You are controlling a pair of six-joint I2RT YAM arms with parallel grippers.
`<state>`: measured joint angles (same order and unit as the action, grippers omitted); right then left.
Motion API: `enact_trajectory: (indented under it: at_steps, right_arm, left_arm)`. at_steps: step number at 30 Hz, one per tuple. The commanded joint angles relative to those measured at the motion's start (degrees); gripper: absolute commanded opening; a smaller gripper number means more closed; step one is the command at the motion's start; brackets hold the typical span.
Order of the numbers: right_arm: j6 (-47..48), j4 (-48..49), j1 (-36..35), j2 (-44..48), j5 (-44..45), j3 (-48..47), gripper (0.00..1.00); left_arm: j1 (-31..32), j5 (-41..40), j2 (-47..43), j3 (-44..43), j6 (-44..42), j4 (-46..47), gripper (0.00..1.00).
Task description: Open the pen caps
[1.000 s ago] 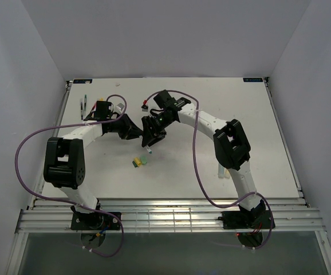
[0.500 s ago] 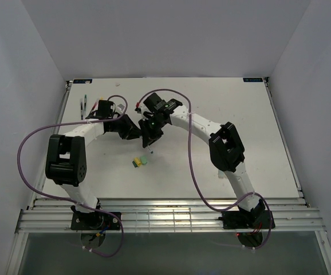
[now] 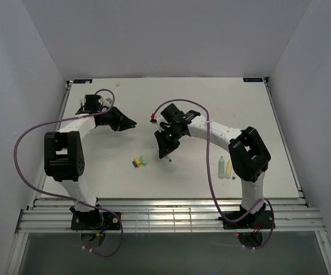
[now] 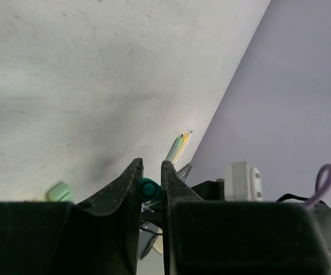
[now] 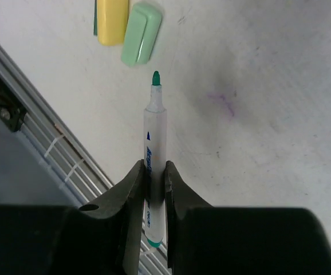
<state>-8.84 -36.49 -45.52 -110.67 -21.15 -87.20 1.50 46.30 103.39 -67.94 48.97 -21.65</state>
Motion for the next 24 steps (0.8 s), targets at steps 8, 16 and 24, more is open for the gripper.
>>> enact_trajectory:
  at_steps: [8, 16, 24]
  right_arm:
    - [-8.46, 3.36, 7.89, 7.21, -5.94, 5.63, 0.08]
    - [-16.91, 3.27, 28.78, 22.15, 6.02, 20.12, 0.08]
    - [-13.49, -0.51, 42.33, 34.99, 14.55, 33.74, 0.08]
  left_arm:
    - [-0.71, -6.04, -10.83, 6.58, -9.49, -1.53, 0.00]
    - [1.05, -8.70, -23.23, 24.51, -12.94, -3.32, 0.00]
    - [1.05, -8.68, -27.54, 29.44, -13.64, -4.89, 0.00]
